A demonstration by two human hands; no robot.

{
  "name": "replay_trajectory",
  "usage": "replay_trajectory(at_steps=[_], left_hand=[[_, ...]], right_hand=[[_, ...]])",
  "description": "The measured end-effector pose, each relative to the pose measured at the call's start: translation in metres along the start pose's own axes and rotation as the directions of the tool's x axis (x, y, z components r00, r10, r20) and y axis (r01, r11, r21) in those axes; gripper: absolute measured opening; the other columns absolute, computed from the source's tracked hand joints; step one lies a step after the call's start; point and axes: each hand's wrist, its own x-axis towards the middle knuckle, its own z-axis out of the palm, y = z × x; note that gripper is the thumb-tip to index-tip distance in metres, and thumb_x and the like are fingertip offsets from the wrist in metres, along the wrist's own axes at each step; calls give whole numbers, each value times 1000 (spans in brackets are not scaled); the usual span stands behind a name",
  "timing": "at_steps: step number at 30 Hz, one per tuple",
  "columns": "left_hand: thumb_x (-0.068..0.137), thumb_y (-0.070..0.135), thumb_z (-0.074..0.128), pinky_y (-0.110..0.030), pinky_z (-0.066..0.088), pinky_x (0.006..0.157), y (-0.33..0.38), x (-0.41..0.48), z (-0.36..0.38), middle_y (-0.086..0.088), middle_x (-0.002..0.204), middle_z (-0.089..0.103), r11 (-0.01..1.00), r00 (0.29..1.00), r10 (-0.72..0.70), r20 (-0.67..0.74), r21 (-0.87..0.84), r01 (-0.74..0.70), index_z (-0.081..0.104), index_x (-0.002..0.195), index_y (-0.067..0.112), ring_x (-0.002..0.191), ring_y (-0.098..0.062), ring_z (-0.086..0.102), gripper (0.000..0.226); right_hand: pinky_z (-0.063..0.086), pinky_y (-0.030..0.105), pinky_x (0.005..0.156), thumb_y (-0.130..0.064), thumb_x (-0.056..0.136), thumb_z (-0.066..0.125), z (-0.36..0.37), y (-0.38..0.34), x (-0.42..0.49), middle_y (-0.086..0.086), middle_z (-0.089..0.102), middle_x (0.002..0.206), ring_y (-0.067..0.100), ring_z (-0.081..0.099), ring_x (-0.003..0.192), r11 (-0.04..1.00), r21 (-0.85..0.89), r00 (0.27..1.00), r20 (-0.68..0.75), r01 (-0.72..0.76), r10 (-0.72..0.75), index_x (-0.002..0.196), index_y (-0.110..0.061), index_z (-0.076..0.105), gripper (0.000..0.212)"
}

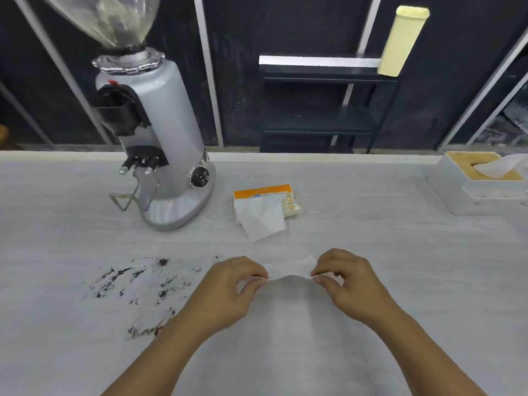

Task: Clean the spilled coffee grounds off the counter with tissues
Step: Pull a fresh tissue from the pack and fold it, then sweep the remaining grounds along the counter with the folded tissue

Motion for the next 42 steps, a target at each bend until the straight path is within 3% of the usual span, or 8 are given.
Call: replay_trajectory(at_steps=[5,11,15,20,24,29,35,42], left_hand=[[95,35,52,-30,52,82,-17,-80,29,17,94,69,991,993,-84,78,110,75,69,99,32,90,-1,60,18],[92,30,57,-22,47,80,-14,-145,51,15,87,68,983,984,-166,-58,70,169,71,93,30,88,-3,54,14],[92,26,56,-23,43,78,1,-171,66,17,79,63,966,956,-244,-164,42,254,69,90,28,85,-6,50,14],[92,35,54,-16,36,72,19,-186,85,20,77,58,898,852,-434,-292,-60,437,67,95,33,83,-1,49,13],[88,40,60,-8,36,72,34,-184,107,17,81,61,800,691,-591,-415,-188,570,67,97,41,84,1,56,12],[84,35,63,-17,44,78,57,-171,118,20,78,67,729,529,-646,-550,-241,641,72,86,34,86,-1,55,9],[83,35,60,-31,49,74,55,-153,113,16,70,60,644,426,-674,-603,-198,739,71,85,30,76,-6,54,13],[83,34,58,-38,50,73,53,-153,124,14,72,62,580,370,-672,-642,-146,801,69,84,29,75,-10,54,12]], right_hand=[[47,18,76,-17,83,70,35,18,-31,-25,62,91,2,57,88,981,-136,953,289,138,-94,88,-33,76,18],[46,14,74,-13,81,73,49,10,-48,-24,63,89,1,58,86,975,-146,915,391,166,-97,87,-32,77,20],[51,23,73,-10,80,73,51,-4,-43,-21,64,87,4,61,84,970,-118,880,456,211,-135,83,-28,77,19],[50,21,70,-6,82,67,47,-12,-24,-16,67,84,9,64,81,981,-35,800,585,188,-133,77,-36,71,31],[47,14,70,-15,86,69,41,-3,-7,-21,70,84,4,65,82,987,-21,737,667,161,-106,76,-37,73,24],[43,3,70,-15,85,71,39,2,18,-22,71,86,-10,62,84,987,5,675,729,163,-115,87,-35,74,21],[45,9,65,-19,88,67,54,-7,43,-14,68,87,-8,59,81,960,13,645,738,278,-197,91,-39,69,21],[47,22,64,-16,88,64,74,0,50,-14,62,77,4,57,71,877,79,621,676,475,-397,88,-36,59,20]])
